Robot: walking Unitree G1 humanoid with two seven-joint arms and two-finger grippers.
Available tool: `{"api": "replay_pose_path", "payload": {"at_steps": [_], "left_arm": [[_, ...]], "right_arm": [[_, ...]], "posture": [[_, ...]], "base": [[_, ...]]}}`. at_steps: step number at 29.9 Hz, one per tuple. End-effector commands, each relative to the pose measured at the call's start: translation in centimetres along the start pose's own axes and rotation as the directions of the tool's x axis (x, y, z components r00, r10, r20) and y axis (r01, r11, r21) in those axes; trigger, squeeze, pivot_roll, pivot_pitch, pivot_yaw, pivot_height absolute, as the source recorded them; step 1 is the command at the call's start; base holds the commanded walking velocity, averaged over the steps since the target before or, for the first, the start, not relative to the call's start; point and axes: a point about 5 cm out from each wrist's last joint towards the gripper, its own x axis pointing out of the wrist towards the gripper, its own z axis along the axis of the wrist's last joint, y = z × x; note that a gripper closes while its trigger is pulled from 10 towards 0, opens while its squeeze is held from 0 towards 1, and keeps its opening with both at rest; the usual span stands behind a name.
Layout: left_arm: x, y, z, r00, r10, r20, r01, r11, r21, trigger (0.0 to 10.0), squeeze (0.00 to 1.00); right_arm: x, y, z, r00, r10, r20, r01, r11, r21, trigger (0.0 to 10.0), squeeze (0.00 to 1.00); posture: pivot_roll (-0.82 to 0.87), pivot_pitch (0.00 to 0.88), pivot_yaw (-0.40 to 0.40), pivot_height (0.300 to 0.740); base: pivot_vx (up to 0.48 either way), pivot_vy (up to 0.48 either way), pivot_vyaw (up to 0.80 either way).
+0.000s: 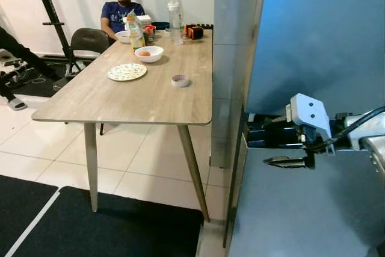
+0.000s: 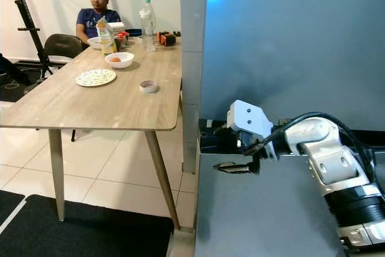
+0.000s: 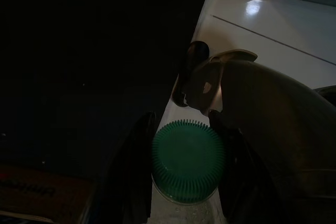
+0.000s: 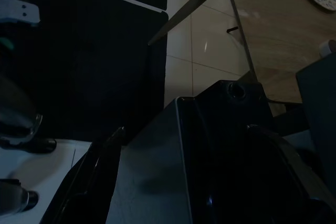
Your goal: Restocking fridge
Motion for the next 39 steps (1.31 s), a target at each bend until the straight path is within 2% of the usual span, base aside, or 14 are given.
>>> {"api": "replay_pose_path", "payload": {"at_steps": [1, 13, 25, 34, 39], "left_arm": [[0.0, 0.1, -0.1, 1.000, -0.007, -0.011, 0.007, 1.000, 0.001, 10.0, 0.00], [0.0, 0.1, -0.2, 1.000, -0.008, -0.009, 0.008, 1.000, -0.007, 10.0, 0.00], [0.0, 0.1, -0.1, 1.000, -0.006, -0.009, 0.006, 1.000, -0.013, 10.0, 0.00], [0.0, 0.1, -0.1, 1.000, -0.005, -0.008, 0.005, 1.000, -0.014, 10.0, 0.00], [0.0, 0.1, -0.1, 1.000, -0.005, -0.008, 0.005, 1.000, -0.014, 10.0, 0.00]], "right_arm": [[0.2, 0.9, -1.3, 0.997, 0.053, -0.057, -0.050, 0.998, 0.043, 10.0, 0.00], [-0.5, 1.2, -2.2, 0.991, 0.082, -0.109, -0.076, 0.996, 0.053, 10.0, 0.00], [-1.9, 1.5, -4.5, 0.965, 0.073, -0.253, -0.049, 0.994, 0.098, 10.0, 0.00], [-2.3, 1.6, -4.6, 0.967, 0.074, -0.245, -0.050, 0.993, 0.105, 10.0, 0.00], [-2.7, 1.8, -3.4, 0.978, 0.113, -0.174, -0.100, 0.992, 0.080, 10.0, 0.00]], "posture": [[-0.10, 0.000, -0.003, 0.740], [-0.11, 0.000, -0.001, 0.740], [-0.11, 0.000, 0.001, 0.740], [-0.11, 0.000, 0.001, 0.740], [-0.11, 0.000, 0.001, 0.740]], "base": [[0.000, 0.000, 0.00], [0.000, 0.000, 0.00], [0.000, 0.000, 0.00], [0.000, 0.000, 0.00], [0.000, 0.000, 0.00]]}}
